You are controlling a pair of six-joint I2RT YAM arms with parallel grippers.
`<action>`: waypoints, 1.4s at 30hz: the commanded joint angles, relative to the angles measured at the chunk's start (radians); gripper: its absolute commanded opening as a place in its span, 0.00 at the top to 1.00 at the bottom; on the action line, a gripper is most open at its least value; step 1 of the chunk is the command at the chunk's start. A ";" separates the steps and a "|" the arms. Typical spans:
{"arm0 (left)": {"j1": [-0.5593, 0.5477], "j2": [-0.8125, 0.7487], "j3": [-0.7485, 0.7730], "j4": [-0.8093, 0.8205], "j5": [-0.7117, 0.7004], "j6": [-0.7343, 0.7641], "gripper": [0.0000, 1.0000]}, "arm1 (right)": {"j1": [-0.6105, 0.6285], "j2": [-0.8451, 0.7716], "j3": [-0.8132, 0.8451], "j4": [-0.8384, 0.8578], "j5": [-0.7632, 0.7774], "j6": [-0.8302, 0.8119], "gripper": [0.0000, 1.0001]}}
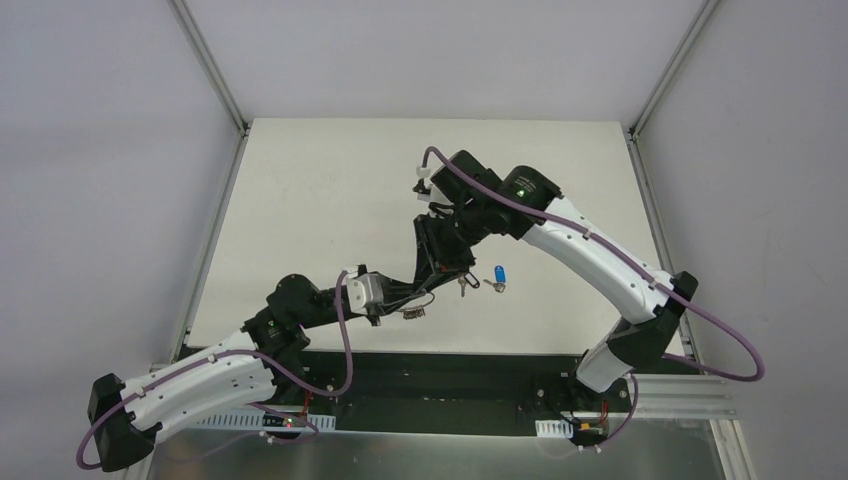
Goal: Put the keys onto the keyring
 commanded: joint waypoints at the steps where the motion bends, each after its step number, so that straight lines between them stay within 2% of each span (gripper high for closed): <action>1: -0.006 0.005 0.020 0.046 -0.041 -0.027 1.00 | 0.006 -0.111 -0.008 0.077 0.083 -0.029 0.66; 6: -0.006 0.026 0.027 0.045 -0.057 -0.033 1.00 | 0.005 -0.211 -0.057 0.133 0.263 -0.067 0.60; 7: -0.006 0.029 0.034 0.045 -0.074 -0.046 1.00 | 0.005 -0.278 -0.097 0.172 0.401 -0.088 0.57; 10: -0.006 0.032 0.033 0.054 -0.085 -0.056 1.00 | -0.003 -0.330 -0.147 0.212 0.551 -0.099 0.54; 13: -0.006 0.029 0.025 0.068 -0.124 -0.074 1.00 | -0.022 -0.404 -0.250 0.319 0.595 -0.093 0.49; 20: -0.006 0.006 0.036 0.069 -0.234 -0.150 1.00 | -0.139 -0.553 -0.461 0.525 0.545 -0.022 0.36; 24: -0.006 0.001 0.034 0.069 -0.291 -0.214 1.00 | -0.141 -0.667 -0.674 0.664 0.473 -0.020 0.38; 27: -0.006 0.017 0.038 0.064 -0.297 -0.234 1.00 | -0.140 -0.718 -0.785 0.732 0.377 -0.028 0.34; 31: -0.006 0.048 0.053 0.032 -0.300 -0.241 1.00 | -0.111 -0.779 -0.907 0.824 0.381 -0.005 0.31; 35: -0.007 0.060 0.062 0.023 -0.322 -0.239 1.00 | -0.081 -0.823 -0.936 0.857 0.404 -0.016 0.32; 42: -0.006 0.114 0.099 0.012 -0.350 -0.251 1.00 | -0.067 -0.722 -0.794 0.786 0.314 -0.005 0.34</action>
